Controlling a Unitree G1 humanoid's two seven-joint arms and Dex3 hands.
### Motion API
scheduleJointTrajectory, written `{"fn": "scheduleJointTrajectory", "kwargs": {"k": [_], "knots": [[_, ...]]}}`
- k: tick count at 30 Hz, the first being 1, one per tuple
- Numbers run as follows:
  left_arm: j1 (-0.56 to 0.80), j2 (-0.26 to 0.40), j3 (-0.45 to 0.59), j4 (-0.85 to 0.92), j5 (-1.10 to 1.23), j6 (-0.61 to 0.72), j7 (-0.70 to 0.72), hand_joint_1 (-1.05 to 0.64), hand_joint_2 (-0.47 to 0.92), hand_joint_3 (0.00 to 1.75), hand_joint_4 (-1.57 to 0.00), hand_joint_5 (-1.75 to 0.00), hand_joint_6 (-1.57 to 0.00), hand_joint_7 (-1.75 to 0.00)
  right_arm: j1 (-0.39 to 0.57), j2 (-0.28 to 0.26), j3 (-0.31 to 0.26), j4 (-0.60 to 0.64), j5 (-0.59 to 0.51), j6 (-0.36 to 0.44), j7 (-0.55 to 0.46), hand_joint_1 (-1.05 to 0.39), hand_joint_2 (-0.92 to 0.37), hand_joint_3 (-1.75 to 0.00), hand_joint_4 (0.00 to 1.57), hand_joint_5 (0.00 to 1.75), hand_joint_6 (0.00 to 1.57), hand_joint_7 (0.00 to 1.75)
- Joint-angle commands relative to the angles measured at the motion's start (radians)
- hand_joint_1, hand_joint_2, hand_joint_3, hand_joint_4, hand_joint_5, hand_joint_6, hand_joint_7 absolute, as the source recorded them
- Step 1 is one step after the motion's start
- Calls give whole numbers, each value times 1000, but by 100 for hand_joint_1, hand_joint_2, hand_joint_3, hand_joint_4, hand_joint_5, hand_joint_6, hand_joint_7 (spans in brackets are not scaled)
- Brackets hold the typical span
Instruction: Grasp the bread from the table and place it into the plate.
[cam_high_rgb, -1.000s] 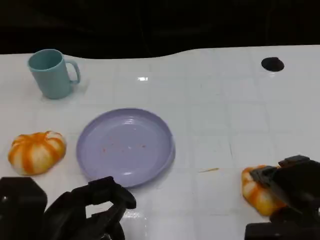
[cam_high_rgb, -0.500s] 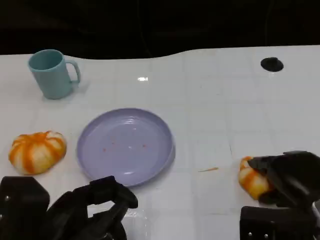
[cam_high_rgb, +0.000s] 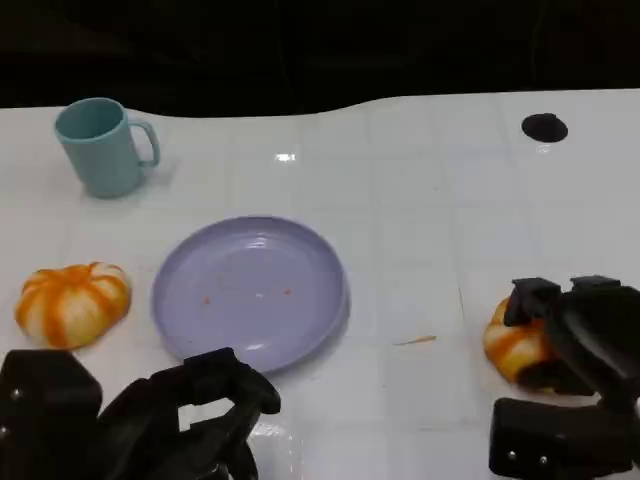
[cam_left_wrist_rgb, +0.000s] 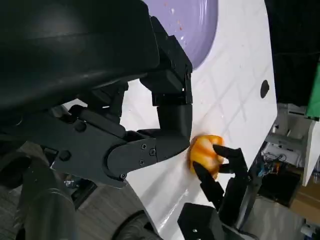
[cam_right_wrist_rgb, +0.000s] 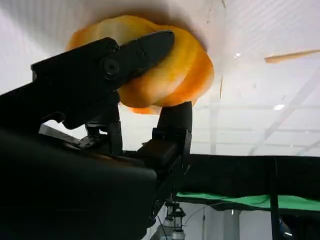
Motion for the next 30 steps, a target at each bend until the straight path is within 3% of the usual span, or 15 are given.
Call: {"fn": "scheduleJointTrajectory", "kwargs": {"k": [1, 2, 5, 11, 22, 30], "knots": [[-3, 7, 6, -16, 2, 11, 16, -36, 83, 72, -70, -175, -59, -148, -21, -19, -9, 0, 25, -19, -35, -13, -79, -32, 86, 175, 74, 152], [-2, 7, 7, -17, 1, 14, 17, -36, 83, 72, -70, -175, -59, -148, -23, -16, -10, 0, 33, -35, -51, -12, -61, -64, 89, 175, 77, 150], [-2, 8, 6, -16, 1, 13, 17, -36, 83, 73, -69, -175, -59, -148, -32, -3, -12, -12, 65, -68, -66, -11, -43, -98, 90, 175, 79, 151], [-1, 6, 4, -15, 0, 11, 16, -35, 82, 75, -68, -175, -58, -149, -65, 46, 1, -53, 139, -108, -25, -16, -49, -82, 90, 175, 69, 171], [11, -1, 4, -39, -6, 37, 31, -36, 80, 76, -69, -175, -61, -146, -167, 185, 32, -37, 250, -118, 98, -13, -47, -94, 93, 175, 64, 175], [22, -7, 2, -51, -5, 40, 33, -35, 80, 77, -69, -175, -62, -145, -280, 310, 73, 105, 286, -113, 124, -17, -45, -110, 89, 175, 65, 174]]}}
